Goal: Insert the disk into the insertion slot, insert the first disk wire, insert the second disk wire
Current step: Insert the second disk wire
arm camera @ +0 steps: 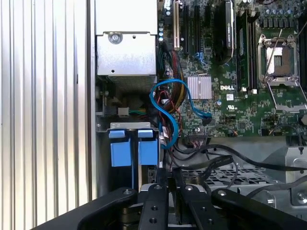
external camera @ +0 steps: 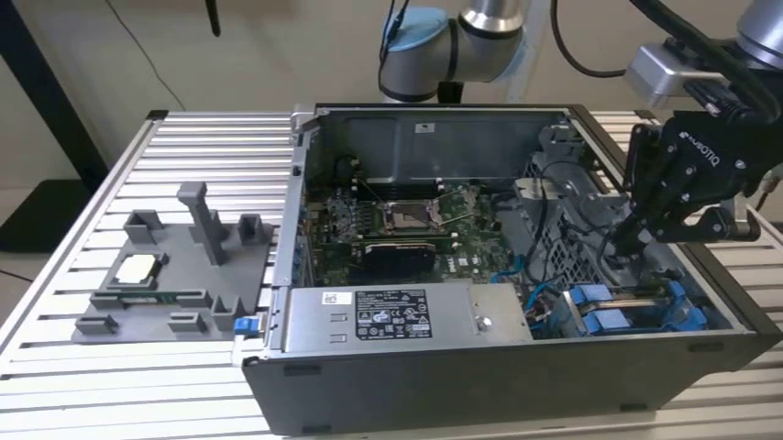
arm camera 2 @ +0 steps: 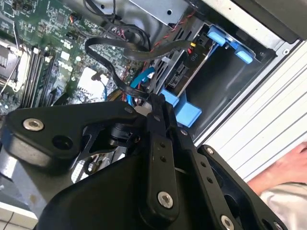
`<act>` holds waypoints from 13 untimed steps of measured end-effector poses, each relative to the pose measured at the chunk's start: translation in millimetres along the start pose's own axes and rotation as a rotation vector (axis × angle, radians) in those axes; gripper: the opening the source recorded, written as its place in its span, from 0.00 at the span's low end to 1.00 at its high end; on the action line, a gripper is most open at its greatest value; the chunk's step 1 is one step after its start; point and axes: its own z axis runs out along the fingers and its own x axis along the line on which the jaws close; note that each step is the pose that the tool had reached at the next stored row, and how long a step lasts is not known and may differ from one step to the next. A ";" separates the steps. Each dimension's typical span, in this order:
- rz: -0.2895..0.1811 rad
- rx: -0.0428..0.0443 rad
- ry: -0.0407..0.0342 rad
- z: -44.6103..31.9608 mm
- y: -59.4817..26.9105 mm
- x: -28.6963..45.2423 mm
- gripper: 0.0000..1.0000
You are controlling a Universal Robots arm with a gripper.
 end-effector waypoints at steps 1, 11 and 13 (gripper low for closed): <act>0.000 0.0013 -0.0002 0.1 0.4 0.2 0.16; -0.004 0.0663 -0.0079 8.5 11.9 7.1 0.16; -0.005 0.0736 -0.0081 11.0 11.6 8.2 0.16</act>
